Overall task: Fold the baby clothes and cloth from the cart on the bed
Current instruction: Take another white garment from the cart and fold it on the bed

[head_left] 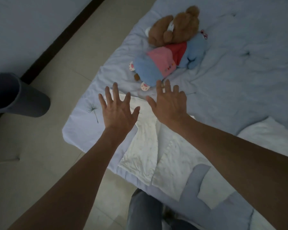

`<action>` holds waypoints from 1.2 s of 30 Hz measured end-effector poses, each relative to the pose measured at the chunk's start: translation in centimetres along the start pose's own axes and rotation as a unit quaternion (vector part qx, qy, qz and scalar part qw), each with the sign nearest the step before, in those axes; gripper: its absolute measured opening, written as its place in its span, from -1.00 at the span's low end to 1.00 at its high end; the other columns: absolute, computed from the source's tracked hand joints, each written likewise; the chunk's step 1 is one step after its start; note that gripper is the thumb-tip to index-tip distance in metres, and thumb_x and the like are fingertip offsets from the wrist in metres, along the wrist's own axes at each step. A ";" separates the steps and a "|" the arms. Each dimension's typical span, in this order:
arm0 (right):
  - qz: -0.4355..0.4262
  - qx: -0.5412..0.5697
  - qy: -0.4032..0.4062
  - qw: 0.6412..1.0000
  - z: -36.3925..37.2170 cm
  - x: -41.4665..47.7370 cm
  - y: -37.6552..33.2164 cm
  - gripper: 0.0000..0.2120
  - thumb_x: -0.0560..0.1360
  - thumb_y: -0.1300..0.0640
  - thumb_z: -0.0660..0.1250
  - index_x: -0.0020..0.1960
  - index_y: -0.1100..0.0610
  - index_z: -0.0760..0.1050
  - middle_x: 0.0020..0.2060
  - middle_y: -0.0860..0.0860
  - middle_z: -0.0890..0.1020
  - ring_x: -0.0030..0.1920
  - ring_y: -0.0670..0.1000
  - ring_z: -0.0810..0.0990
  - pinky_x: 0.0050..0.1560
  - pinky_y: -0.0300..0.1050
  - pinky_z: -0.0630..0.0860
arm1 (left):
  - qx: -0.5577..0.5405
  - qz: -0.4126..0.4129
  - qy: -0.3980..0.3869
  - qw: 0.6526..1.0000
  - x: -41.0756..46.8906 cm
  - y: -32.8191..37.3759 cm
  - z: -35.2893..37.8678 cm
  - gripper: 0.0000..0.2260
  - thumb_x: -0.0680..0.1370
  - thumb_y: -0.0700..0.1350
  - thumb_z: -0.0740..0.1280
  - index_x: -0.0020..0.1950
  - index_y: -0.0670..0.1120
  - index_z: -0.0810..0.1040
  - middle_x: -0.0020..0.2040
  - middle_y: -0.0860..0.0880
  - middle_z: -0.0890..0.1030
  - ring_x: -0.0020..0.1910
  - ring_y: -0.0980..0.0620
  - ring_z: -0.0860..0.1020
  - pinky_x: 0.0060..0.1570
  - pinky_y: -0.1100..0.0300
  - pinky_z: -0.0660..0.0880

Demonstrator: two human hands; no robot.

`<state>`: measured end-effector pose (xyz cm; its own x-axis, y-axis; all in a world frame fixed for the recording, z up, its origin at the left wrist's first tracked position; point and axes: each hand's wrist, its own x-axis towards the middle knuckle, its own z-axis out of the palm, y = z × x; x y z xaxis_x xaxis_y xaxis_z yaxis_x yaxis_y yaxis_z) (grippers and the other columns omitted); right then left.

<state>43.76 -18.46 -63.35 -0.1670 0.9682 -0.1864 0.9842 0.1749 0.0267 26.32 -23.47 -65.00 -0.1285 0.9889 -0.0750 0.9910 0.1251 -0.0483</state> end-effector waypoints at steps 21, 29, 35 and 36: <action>0.081 -0.009 -0.068 0.994 4.8 -15.5 6.0 -0.30 0.72 -0.29 -0.05 0.68 0.13 0.18 0.63 0.22 0.29 0.53 0.32 0.40 0.48 0.29 0.38 | -0.032 0.039 -0.095 0.994 -15.0 7.9 2.1 -0.26 0.65 0.40 0.10 0.74 0.09 0.08 0.76 -0.18 -0.04 0.71 -0.36 -0.03 0.62 -0.41 0.02; 0.020 0.028 -0.062 0.997 7.5 -17.9 6.9 -0.36 0.73 -0.20 0.07 0.68 0.16 0.20 0.61 0.24 0.32 0.55 0.27 0.41 0.59 0.19 0.31 | -0.040 0.053 -0.110 0.992 -17.2 7.2 4.8 -0.26 0.65 0.43 0.09 0.75 0.13 0.03 0.76 -0.18 -0.02 0.71 -0.35 -0.01 0.62 -0.41 0.02; -0.022 0.035 -0.066 0.997 9.9 -18.9 7.3 -0.34 0.72 -0.22 0.15 0.70 0.09 0.16 0.64 0.21 0.29 0.57 0.27 0.38 0.56 0.15 0.38 | -0.083 0.045 -0.098 0.991 -18.9 8.2 7.1 -0.28 0.67 0.40 0.09 0.75 0.17 -0.05 0.77 -0.12 -0.08 0.72 -0.34 -0.04 0.63 -0.40 -0.01; -0.030 0.031 -0.067 0.997 10.3 -18.8 7.3 -0.33 0.71 -0.23 0.15 0.71 0.07 0.15 0.65 0.20 0.28 0.58 0.27 0.37 0.56 0.15 0.38 | -0.090 0.038 -0.096 0.991 -19.1 8.3 7.6 -0.27 0.67 0.40 0.09 0.75 0.17 -0.07 0.77 -0.10 -0.10 0.72 -0.33 -0.06 0.63 -0.40 -0.02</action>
<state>54.71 -37.27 -69.79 -0.2213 0.9228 -0.3153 0.9749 0.2174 -0.0482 36.73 -41.88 -71.52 -0.0407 0.9648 -0.2598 0.9866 0.0799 0.1420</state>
